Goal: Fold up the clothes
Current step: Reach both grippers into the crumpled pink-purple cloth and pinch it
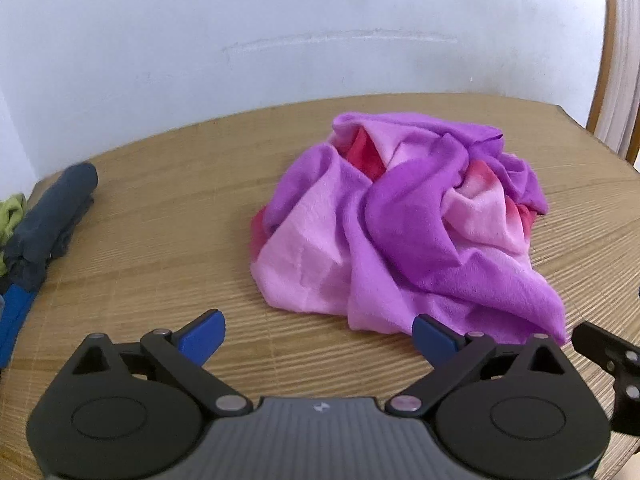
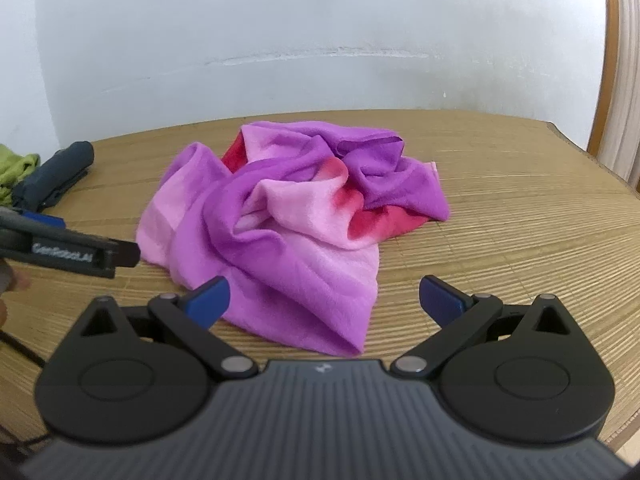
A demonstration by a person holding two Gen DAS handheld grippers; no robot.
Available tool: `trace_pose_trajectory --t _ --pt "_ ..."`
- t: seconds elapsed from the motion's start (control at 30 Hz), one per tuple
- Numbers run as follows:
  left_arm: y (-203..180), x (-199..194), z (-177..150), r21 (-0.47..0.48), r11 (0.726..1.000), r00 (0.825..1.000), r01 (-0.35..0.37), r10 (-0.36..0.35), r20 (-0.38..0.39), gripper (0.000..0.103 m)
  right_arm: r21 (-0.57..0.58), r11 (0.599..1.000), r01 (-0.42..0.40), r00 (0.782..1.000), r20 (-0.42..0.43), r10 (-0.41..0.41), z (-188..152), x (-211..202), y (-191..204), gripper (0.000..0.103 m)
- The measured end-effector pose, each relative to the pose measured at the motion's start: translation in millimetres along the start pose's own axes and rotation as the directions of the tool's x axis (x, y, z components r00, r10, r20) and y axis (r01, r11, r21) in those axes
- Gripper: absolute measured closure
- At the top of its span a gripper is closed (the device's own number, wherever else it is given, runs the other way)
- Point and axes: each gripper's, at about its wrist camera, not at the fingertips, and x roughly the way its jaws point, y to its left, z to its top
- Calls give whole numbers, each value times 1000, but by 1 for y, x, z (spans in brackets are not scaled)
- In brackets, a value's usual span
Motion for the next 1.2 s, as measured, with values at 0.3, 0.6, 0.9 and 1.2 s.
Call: trace_pose_trajectory --t 0.3,0.6,0.9,1.2 --pt "10 19 -9 -124 988 995 95 -92 25 2 124 977 -172 976 -110 186 9 29 -29 0" --pt "-2 70 34 -196 980 1000 -15 11 -20 2 152 945 -288 943 -125 308 63 101 -48 1" --pt "-30 105 59 -63 993 995 -100 101 6 2 145 914 -378 900 -175 400 100 193 -27 7" --pt "-18 158 59 -186 982 990 -13 -14 -142 77 217 914 -343 877 -273 394 92 240 -21 87"
